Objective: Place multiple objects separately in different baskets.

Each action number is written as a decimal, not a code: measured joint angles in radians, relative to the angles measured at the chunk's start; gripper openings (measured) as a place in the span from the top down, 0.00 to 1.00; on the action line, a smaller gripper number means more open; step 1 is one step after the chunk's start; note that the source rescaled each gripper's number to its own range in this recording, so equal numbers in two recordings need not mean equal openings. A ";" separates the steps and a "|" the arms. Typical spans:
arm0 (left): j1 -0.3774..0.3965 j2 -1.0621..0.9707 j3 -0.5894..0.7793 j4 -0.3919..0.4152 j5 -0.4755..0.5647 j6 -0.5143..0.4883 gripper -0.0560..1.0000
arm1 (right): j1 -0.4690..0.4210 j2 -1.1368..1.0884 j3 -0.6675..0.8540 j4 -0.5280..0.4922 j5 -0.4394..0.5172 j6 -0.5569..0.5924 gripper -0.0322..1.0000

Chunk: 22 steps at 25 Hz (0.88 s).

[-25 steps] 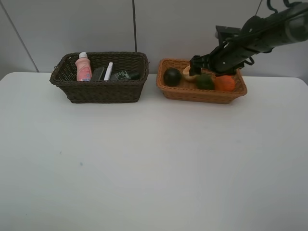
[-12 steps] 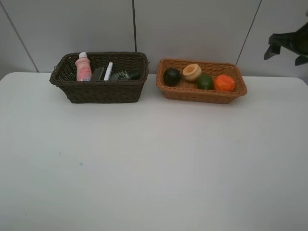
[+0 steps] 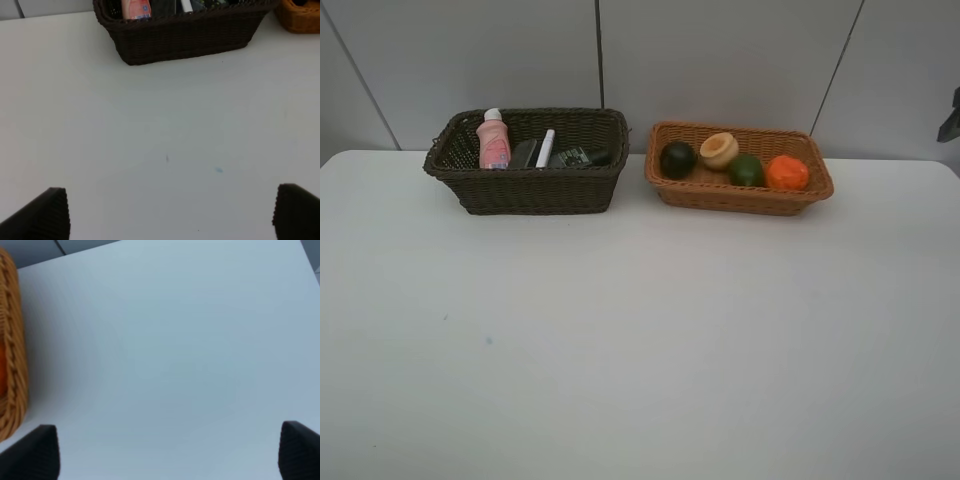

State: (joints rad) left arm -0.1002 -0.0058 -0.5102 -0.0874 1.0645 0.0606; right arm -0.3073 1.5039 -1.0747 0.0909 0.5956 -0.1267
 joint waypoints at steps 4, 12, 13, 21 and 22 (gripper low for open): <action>0.000 0.000 0.000 0.000 0.000 0.000 0.00 | 0.000 -0.215 0.171 -0.001 0.071 0.000 0.09; 0.000 0.000 0.000 0.000 0.000 0.000 0.00 | 0.000 -0.654 0.468 0.019 0.165 0.000 0.09; 0.000 0.000 0.000 0.000 0.000 0.000 0.00 | 0.000 -0.714 0.488 0.024 0.184 0.000 0.09; 0.000 0.000 0.000 0.000 0.000 0.000 0.00 | 0.074 -1.118 0.514 0.070 0.351 0.000 0.09; 0.000 0.000 0.000 0.000 0.000 0.000 0.00 | 0.092 -1.151 0.516 0.071 0.361 0.000 0.09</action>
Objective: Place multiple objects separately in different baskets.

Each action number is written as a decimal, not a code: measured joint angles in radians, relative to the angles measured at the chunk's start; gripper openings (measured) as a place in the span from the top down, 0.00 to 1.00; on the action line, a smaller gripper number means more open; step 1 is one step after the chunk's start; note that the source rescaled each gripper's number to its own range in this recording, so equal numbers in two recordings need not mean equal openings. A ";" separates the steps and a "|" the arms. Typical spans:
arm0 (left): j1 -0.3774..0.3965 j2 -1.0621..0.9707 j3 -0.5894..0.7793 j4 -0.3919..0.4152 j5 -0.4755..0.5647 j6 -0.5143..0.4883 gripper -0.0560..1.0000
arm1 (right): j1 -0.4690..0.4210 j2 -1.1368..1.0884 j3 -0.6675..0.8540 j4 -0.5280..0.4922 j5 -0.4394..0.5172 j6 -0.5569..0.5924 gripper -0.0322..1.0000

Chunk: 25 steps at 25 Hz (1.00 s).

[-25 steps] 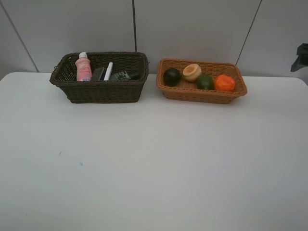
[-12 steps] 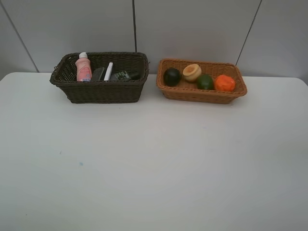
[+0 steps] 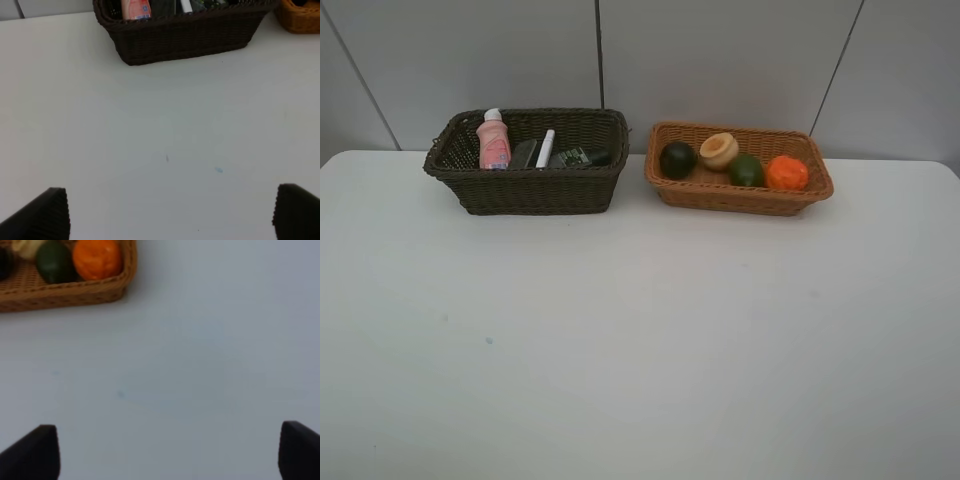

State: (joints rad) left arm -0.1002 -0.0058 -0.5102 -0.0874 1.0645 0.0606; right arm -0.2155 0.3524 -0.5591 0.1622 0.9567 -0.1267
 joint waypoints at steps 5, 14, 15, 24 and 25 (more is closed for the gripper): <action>0.000 0.000 0.000 0.000 0.000 0.000 0.00 | 0.035 -0.185 0.000 -0.037 0.035 0.000 0.09; 0.000 0.000 0.000 0.000 0.000 0.000 0.00 | 0.080 -0.354 0.047 -0.046 0.111 0.001 0.09; 0.000 0.000 0.000 0.000 0.000 0.000 0.00 | 0.089 -0.356 0.047 -0.046 0.112 0.003 0.09; 0.000 0.000 0.000 0.000 0.000 0.000 0.00 | 0.117 -0.356 0.047 -0.082 0.112 0.082 0.09; 0.000 0.000 0.000 0.000 0.000 0.000 0.00 | 0.117 -0.356 0.047 -0.082 0.112 0.089 0.09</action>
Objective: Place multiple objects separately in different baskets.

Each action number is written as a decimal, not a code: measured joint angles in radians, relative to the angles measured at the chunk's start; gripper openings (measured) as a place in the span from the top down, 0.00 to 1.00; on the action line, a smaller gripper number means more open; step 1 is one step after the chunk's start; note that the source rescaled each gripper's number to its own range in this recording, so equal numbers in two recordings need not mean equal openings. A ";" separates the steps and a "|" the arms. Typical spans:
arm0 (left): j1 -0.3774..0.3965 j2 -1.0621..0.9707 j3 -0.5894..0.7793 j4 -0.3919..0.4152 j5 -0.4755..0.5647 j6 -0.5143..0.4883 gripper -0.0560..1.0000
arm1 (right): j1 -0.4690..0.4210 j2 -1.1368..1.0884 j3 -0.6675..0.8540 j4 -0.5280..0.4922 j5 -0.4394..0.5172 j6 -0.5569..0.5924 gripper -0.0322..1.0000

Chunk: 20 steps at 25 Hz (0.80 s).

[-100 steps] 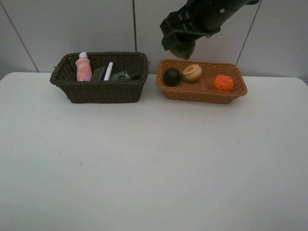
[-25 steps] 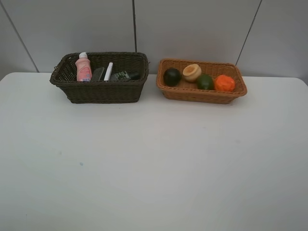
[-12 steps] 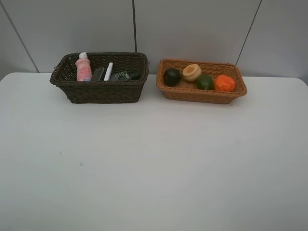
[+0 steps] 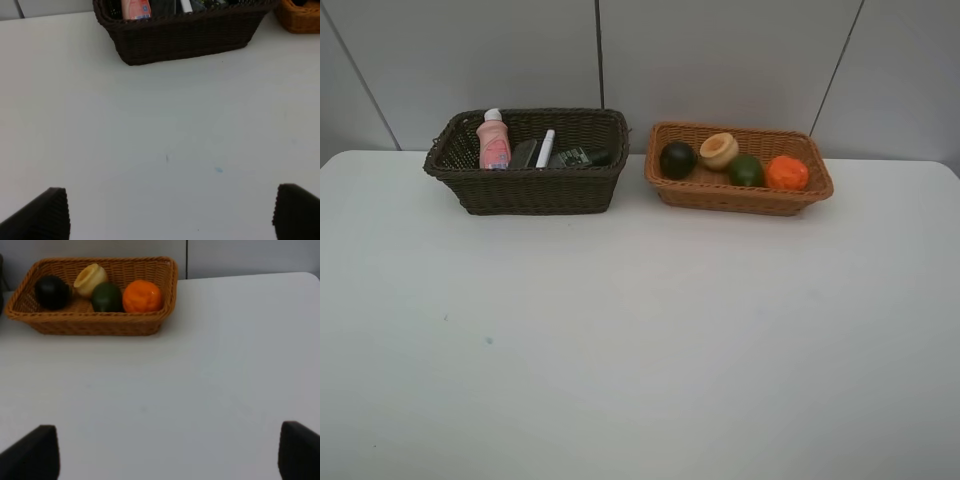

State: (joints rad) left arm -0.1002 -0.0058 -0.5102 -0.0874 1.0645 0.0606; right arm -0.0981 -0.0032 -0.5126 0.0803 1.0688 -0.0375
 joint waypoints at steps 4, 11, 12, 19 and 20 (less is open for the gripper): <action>0.000 0.000 0.000 0.000 0.000 0.000 0.00 | 0.000 0.000 0.000 0.000 0.000 0.009 0.09; 0.000 0.000 0.000 0.000 0.000 0.000 0.00 | 0.000 0.000 0.000 0.000 0.000 0.009 0.09; 0.000 0.000 0.000 0.000 0.000 0.000 0.00 | 0.000 0.000 0.000 0.000 0.000 0.009 0.09; 0.000 0.000 0.000 0.000 0.000 0.000 0.00 | 0.000 0.000 0.000 0.000 0.000 0.009 0.09; 0.000 0.000 0.000 0.000 0.000 0.000 0.00 | 0.000 0.000 0.000 0.000 0.000 0.009 0.09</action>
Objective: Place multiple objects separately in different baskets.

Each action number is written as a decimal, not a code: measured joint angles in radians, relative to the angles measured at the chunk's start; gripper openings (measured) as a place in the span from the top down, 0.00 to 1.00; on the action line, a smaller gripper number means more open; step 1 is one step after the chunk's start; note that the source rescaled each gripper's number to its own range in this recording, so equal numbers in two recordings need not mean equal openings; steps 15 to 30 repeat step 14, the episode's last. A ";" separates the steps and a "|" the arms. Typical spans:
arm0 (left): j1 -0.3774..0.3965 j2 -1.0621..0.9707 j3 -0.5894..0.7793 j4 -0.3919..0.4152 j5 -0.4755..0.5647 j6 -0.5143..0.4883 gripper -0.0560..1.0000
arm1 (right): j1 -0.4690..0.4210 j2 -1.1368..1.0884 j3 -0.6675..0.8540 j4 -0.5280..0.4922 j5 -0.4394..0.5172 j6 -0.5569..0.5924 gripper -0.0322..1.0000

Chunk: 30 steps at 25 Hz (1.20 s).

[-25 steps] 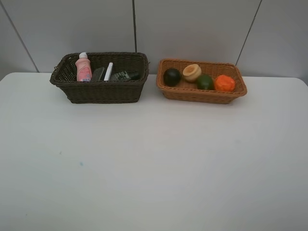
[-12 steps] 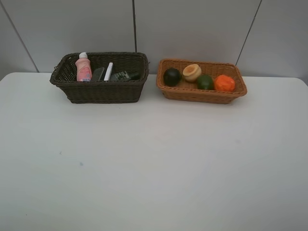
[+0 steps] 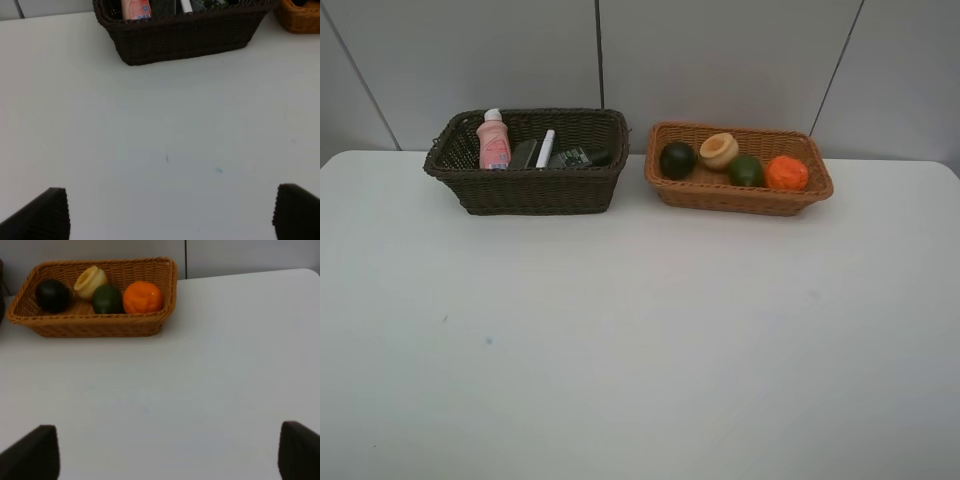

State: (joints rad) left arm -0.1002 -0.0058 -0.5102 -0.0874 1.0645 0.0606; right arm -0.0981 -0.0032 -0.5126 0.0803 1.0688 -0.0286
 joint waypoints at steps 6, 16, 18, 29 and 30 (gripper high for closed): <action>0.000 0.000 0.000 0.000 0.000 0.000 0.00 | 0.000 0.000 0.000 0.000 0.000 0.000 0.09; 0.000 0.000 0.000 0.000 0.000 0.000 0.00 | 0.000 0.000 0.000 0.000 0.000 0.000 0.09; 0.000 0.000 0.000 0.000 0.000 0.000 0.00 | 0.000 0.000 0.000 0.000 0.000 0.000 0.09; 0.000 0.000 0.000 0.000 0.000 0.000 0.00 | 0.000 0.000 0.000 0.000 0.000 0.000 0.09; 0.000 0.000 0.000 0.000 0.000 0.000 0.00 | 0.000 0.000 0.000 0.000 0.000 0.000 0.09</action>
